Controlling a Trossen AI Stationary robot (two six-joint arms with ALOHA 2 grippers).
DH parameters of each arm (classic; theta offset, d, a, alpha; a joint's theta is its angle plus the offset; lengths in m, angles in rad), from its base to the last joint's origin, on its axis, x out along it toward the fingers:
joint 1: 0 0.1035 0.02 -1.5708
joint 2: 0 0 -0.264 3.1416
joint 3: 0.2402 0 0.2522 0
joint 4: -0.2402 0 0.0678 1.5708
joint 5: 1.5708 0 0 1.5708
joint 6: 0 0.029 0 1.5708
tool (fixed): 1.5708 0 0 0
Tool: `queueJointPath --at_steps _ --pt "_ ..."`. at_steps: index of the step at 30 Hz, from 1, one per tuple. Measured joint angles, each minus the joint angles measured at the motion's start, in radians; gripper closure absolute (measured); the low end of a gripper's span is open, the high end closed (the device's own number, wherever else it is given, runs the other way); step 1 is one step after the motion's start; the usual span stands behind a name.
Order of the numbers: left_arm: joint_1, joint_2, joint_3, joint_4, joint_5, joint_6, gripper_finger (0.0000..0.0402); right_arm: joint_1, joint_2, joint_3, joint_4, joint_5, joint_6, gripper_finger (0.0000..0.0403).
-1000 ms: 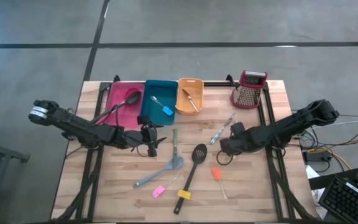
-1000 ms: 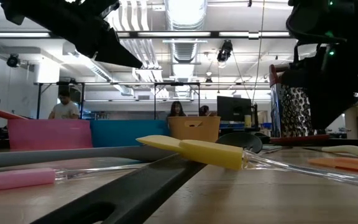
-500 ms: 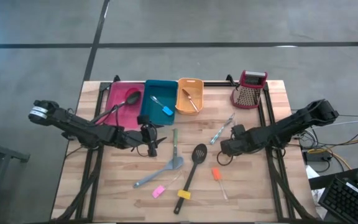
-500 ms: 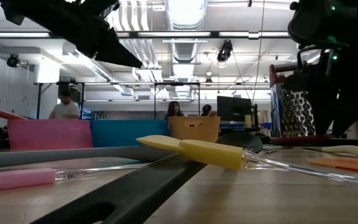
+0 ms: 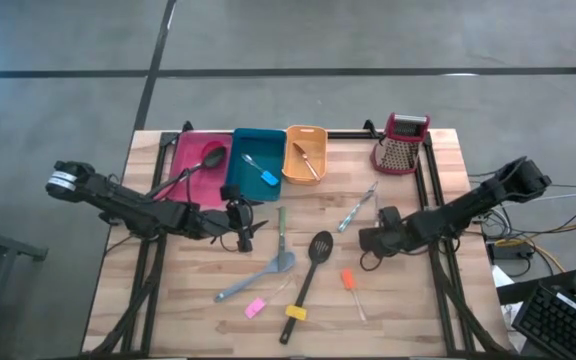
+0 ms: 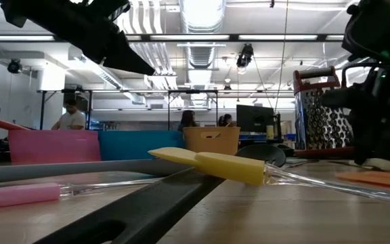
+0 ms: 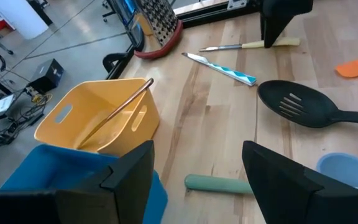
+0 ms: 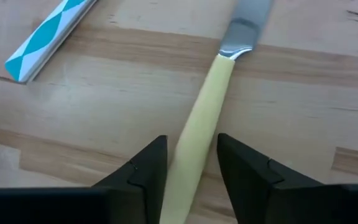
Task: Pick & Place Kitchen Items
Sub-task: Put the yellow knife into the yellow bin
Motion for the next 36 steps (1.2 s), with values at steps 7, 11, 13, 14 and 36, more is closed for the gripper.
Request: queueJointPath --at_steps 7,11,13,14,36 --pt "0.000 0.000 0.000 -0.006 0.000 -0.005 0.0154 0.005 0.002 0.000 -0.057 0.019 0.051 0.0315" --pt "0.000 0.000 0.000 -0.007 0.000 -0.005 0.0154 0.006 0.002 0.001 -0.063 0.023 0.051 0.0354" --pt "0.000 0.000 0.000 -0.008 0.000 -0.006 0.0154 0.006 0.002 0.001 -0.067 0.023 0.043 0.0357" --pt "0.000 0.000 0.000 -0.009 0.000 -0.006 0.0154 0.006 0.002 0.001 -0.071 0.023 0.036 0.0357" --pt "0.000 0.000 0.000 -0.011 0.000 -0.007 0.0154 0.045 -0.019 0.294 -0.540 0.138 -0.065 0.0358"
